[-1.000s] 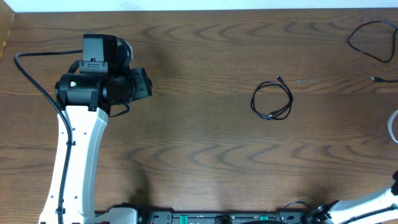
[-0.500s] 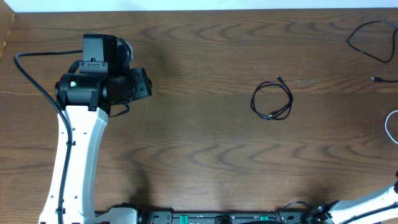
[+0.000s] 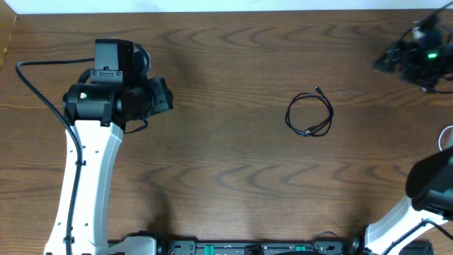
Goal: Untangle cables
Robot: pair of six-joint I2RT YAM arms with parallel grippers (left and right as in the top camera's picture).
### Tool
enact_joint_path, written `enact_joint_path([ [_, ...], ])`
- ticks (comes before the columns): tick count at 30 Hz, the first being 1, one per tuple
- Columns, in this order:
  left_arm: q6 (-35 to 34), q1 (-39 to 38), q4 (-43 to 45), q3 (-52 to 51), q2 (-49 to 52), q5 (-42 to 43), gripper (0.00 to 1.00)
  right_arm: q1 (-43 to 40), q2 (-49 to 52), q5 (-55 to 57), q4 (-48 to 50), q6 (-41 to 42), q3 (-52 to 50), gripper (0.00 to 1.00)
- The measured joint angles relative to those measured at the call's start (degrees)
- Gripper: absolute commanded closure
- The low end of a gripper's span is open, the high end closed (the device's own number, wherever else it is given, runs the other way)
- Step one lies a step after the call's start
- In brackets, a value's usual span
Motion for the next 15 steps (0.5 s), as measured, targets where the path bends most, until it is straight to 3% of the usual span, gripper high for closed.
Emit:
enact_joint_path([
  [3, 0.00, 0.00, -0.02, 0.00, 0.00, 0.00, 0.50, 5.27, 0.00, 3.21, 3.41, 1.46, -6.10, 0.37],
  [11, -0.15, 0.00, 0.00, 0.00, 0.00, 0.00, 0.50, 15.65, -0.11, 12.70, 13.90, 10.73, -21.68, 0.55],
  [15, -0.17, 0.00, 0.04, 0.00, 0.00, 0.00, 0.50, 18.67, -0.11, 18.97, 18.40, 15.52, -27.52, 0.73],
])
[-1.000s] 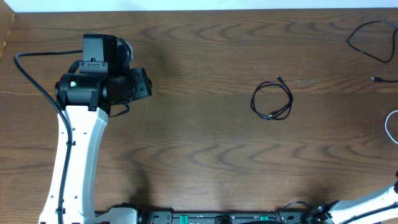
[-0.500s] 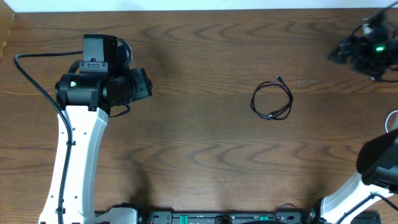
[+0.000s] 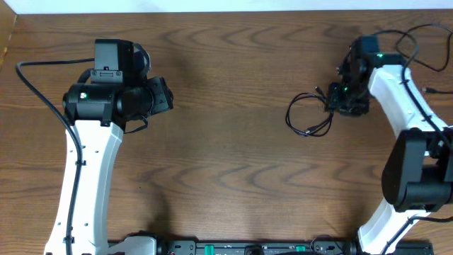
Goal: Untangle cables
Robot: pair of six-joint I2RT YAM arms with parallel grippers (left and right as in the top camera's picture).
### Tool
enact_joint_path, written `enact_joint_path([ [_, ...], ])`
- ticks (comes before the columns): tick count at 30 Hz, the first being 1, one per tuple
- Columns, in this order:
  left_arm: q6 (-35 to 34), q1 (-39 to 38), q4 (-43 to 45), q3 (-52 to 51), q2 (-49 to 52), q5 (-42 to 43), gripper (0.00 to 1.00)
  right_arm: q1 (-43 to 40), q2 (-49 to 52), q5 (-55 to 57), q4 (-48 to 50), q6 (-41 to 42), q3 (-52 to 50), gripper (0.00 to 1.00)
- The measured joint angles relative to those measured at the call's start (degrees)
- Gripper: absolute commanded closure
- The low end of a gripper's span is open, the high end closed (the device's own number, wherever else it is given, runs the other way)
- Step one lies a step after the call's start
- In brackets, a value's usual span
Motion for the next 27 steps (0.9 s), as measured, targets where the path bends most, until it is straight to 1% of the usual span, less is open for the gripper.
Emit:
enact_joint_path([
  [3, 0.02, 0.00, -0.02, 0.00, 0.00, 0.00, 0.50, 0.46, -0.11, 2.32, 5.22, 2.19, -4.20, 0.80],
  [7, 0.00, 0.00, -0.02, 0.00, 0.00, 0.00, 0.50, 0.52, -0.11, 3.41, 10.23, 3.19, -8.31, 0.80],
  [11, 0.00, 0.00, -0.04, 0.00, 0.00, 0.00, 0.50, 0.57, -0.15, 3.89, 17.38, 3.39, -12.83, 0.80],
  [16, 0.02, 0.00, -0.04, 0.00, 0.00, 0.00, 0.50, 0.94, -0.66, 4.15, 22.93, 3.48, -16.22, 0.82],
  [18, 0.02, 0.00, -0.04, 0.00, 0.00, 0.00, 0.50, 1.25, -1.05, 4.39, 24.24, 3.54, -16.98, 0.85],
  [19, 0.02, 0.00, -0.02, 0.00, 0.00, 0.00, 0.50, 1.42, -1.20, 4.48, 25.18, 3.58, -17.49, 0.92],
  [21, 0.00, 0.00, -0.02, 0.00, 0.00, 0.00, 0.50, 1.70, -1.42, 4.83, 26.12, 3.80, -18.01, 0.99],
  [24, 0.00, 0.00, -0.04, 0.00, 0.00, 0.00, 0.50, 2.03, -1.73, 5.05, 26.36, 3.96, -18.45, 0.99],
  [27, 0.00, 0.00, -0.02, 0.00, 0.00, 0.00, 0.50, 2.29, -2.05, 5.27, 24.35, 3.96, -18.47, 0.99],
])
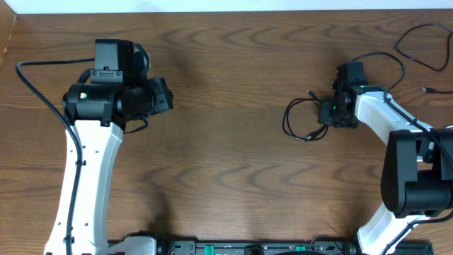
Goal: Untangle cables
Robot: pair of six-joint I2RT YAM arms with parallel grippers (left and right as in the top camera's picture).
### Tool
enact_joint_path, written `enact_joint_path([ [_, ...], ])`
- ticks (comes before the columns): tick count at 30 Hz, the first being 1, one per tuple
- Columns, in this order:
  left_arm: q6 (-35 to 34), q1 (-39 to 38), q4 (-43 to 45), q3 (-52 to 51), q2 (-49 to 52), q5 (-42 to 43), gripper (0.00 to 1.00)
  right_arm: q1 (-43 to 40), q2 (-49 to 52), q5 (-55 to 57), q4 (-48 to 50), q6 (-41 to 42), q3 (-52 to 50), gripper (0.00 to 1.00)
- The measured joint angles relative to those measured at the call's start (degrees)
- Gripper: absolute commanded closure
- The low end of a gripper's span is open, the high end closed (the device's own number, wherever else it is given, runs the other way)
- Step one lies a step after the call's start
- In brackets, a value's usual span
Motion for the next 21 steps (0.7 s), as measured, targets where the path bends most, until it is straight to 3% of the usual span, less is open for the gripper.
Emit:
enact_joint_path([
  [4, 0.02, 0.00, -0.02, 0.00, 0.00, 0.00, 0.50, 0.09, -2.16, -1.31, -6.93, -0.42, 1.38, 0.99],
  [7, 0.02, 0.00, 0.11, 0.00, 0.00, -0.02, 0.50, 0.04, -10.03, -5.49, -13.25, -1.07, 9.84, 0.99],
  [12, 0.00, 0.00, 0.17, 0.00, 0.00, 0.00, 0.50, -0.46, -26.53, -8.00, -13.97, -1.03, 25.31, 0.99],
  [17, 0.00, 0.00, 0.15, 0.00, 0.00, 0.00, 0.50, -2.97, -30.73, -8.22, -16.22, -1.03, 26.91, 0.99],
  [21, 0.00, 0.00, 0.24, 0.00, 0.00, 0.00, 0.50, -3.41, -27.56, -8.37, -21.68, -1.03, 26.27, 0.69],
])
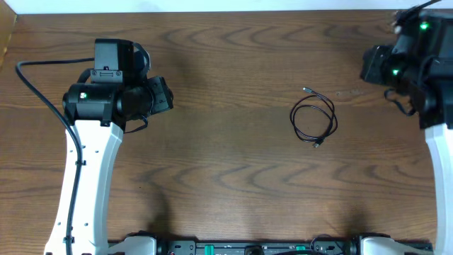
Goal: Untangle cables
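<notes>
A thin black cable [315, 117] lies on the brown table [226, 177] right of centre, curled into a small loop. One plug end points up-left and the other sticks out at the bottom. My right gripper [373, 65] hovers well off to the cable's upper right, blurred, nothing visibly in it. My left gripper [167, 96] stays far to the left, pointing right, away from the cable. This view does not show how the jaws of either gripper stand.
The left arm's white link [88, 177] runs from the front edge up the table's left side, with its black supply cable [35, 85] arching beside it. The right arm's white link [442, 177] stands along the right edge. The table's far edge [212, 10] is at the top.
My right gripper was down at the loop's right side; now it is away at the upper right and the cable lies free, a little further right and rounder. The left arm is unchanged.
At first the right arm was up in the far right corner and the loop lay alone. Then the right gripper was down at the loop's right edge, and later the loop sat shifted and deformed beside it. Now the gripper is withdrawn and the cable rests as a loop.
</notes>
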Robot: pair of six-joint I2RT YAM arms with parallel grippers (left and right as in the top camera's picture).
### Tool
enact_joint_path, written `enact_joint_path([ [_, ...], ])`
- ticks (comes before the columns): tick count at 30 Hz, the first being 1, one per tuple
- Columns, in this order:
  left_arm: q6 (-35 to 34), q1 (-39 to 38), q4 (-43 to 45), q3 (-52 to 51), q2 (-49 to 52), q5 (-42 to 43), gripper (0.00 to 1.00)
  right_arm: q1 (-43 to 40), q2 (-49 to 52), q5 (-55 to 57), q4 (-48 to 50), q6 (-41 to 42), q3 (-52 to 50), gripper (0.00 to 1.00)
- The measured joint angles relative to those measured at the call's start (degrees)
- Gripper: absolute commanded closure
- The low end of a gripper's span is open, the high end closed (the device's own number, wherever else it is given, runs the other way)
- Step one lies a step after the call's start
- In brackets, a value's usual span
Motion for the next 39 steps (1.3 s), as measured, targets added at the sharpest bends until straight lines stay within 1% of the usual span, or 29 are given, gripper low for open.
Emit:
enact_joint_path([
  [2, 0.00, 0.00, 0.02, 0.00, 0.00, 0.00, 0.50, 0.17, 1.77, -0.11, -3.43, -0.15, -0.20, 0.65],
  [5, 0.00, 0.00, 0.11, 0.00, 0.00, 0.00, 0.50, 1.25, 6.03, -0.52, -6.91, -1.22, -0.66, 0.64],
  [6, 0.00, 0.00, 0.15, 0.00, 0.00, 0.00, 0.50, 1.99, 7.82, -0.85, -7.65, -2.67, -1.20, 0.57],
  [7, 0.02, 0.00, 0.24, 0.00, 0.00, 0.00, 0.50, 2.89, 9.88, -1.14, -8.02, -3.87, -1.62, 0.54],
  [8, 0.00, 0.00, 0.24, 0.00, 0.00, -0.02, 0.50, 3.74, 12.04, -1.60, -8.92, -6.01, -1.86, 0.44],
  [9, 0.00, 0.00, 0.24, 0.00, 0.00, -0.02, 0.50, 5.01, 15.10, -2.47, -10.34, -10.32, -2.14, 0.37],
  [11, 0.02, 0.00, 0.24, 0.00, 0.00, 0.00, 0.50, 6.64, 18.82, -3.43, -13.16, -17.59, -2.36, 0.33],
  [13, 0.00, 0.00, 0.26, 0.00, 0.00, -0.02, 0.50, 8.28, 22.53, -3.85, -16.02, -25.18, -2.56, 0.32],
  [15, 0.00, 0.00, 0.44, 0.00, 0.00, 0.00, 0.50, 9.77, 26.75, -4.15, -16.06, -31.52, -2.58, 0.33],
  [18, 0.00, 0.00, 0.50, 0.00, 0.00, 0.00, 0.50, 11.15, 32.30, -2.64, -15.04, -36.13, -2.58, 0.34],
  [21, 0.00, 0.00, 0.57, 0.00, 0.00, -0.02, 0.50, 12.48, 36.94, -0.83, -14.10, -38.16, -2.62, 0.36],
  [25, 0.00, 0.00, 0.63, 0.00, 0.00, 0.00, 0.50, 14.97, 38.86, 0.20, -11.67, -38.73, -2.78, 0.38],
  [28, 0.00, 0.00, 0.61, 0.00, 0.02, 0.00, 0.50, 17.07, 38.86, 2.29, -8.70, -37.16, -3.41, 0.40],
  [30, 0.00, 0.00, 0.61, 0.00, 0.00, -0.02, 0.50, 19.56, 38.86, 6.93, -5.66, -33.57, -5.62, 0.42],
  [33, 0.00, 0.00, 0.61, 0.00, 0.00, 0.00, 0.50, 21.94, 38.86, 12.55, -3.78, -28.85, -8.55, 0.44],
  [35, 0.00, 0.00, 0.61, 0.00, 0.00, 0.00, 0.50, 22.73, 38.71, 14.40, -3.76, -26.75, -9.49, 0.46],
  [37, 0.00, 0.00, 0.61, 0.00, 0.00, 0.00, 0.50, 22.95, 38.18, 14.99, -3.39, -24.70, -10.23, 0.53],
  [39, 0.00, 0.00, 0.61, 0.00, 0.00, 0.00, 0.50, 22.93, 37.75, 15.45, -3.30, -23.26, -11.04, 0.65],
])
